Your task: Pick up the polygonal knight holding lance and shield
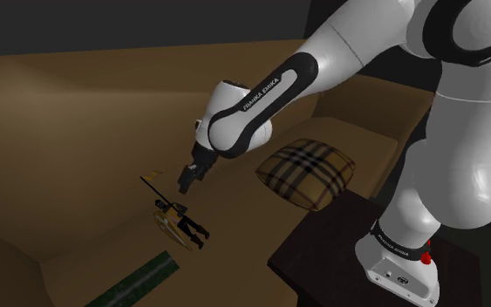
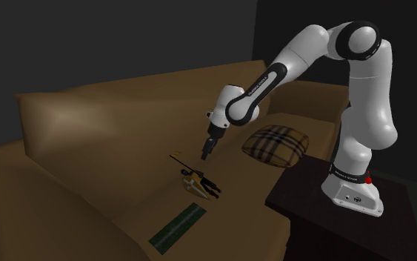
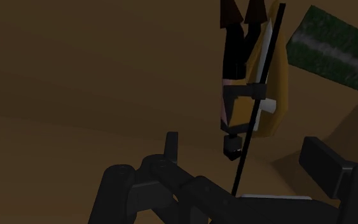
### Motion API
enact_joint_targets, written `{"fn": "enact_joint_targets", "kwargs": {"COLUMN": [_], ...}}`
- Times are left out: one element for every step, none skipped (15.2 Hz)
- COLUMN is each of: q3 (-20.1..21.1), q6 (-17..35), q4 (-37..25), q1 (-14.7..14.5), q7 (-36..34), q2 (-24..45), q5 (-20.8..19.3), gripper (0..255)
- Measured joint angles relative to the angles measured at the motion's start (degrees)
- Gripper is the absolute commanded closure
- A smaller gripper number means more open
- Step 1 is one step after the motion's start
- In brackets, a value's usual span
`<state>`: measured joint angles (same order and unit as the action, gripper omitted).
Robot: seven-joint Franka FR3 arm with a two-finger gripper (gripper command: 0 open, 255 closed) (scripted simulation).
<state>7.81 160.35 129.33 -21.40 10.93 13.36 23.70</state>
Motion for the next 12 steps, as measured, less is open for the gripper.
{"fn": "enact_joint_targets", "kwargs": {"q3": [0.73, 1.33, 1.95, 2.52, 3.11, 3.61, 3.99, 4.35, 4.54, 4.68, 4.95, 5.17], "q6": [0.86, 1.48, 2.19, 2.80, 3.51, 3.98, 4.43, 5.04, 5.40, 5.85, 6.53, 7.08], "q4": [-1.13, -2.53, -4.17, -5.90, -7.56, -8.77, -9.54, -9.94, -10.30, -10.70, -10.79, -10.97], "q1": [0.02, -0.20, -0.39, -0.55, -0.86, -1.03, -0.88, -0.64, -0.47, -0.43, -0.30, -0.18], "q7": [1.01, 1.49, 2.02, 2.55, 2.89, 3.26, 3.79, 4.35, 4.71, 4.93, 5.28, 5.59], "q2": [1.74, 3.47, 5.49, 7.54, 9.59, 11.05, 12.18, 13.16, 13.90, 14.72, 15.47, 16.21], "q5": [0.81, 1.20, 1.55, 1.78, 1.95, 2.09, 2.28, 2.54, 2.68, 2.76, 2.96, 3.11], "gripper": [0, 0, 0, 0, 0, 0, 0, 0, 0, 0, 0, 0]}}
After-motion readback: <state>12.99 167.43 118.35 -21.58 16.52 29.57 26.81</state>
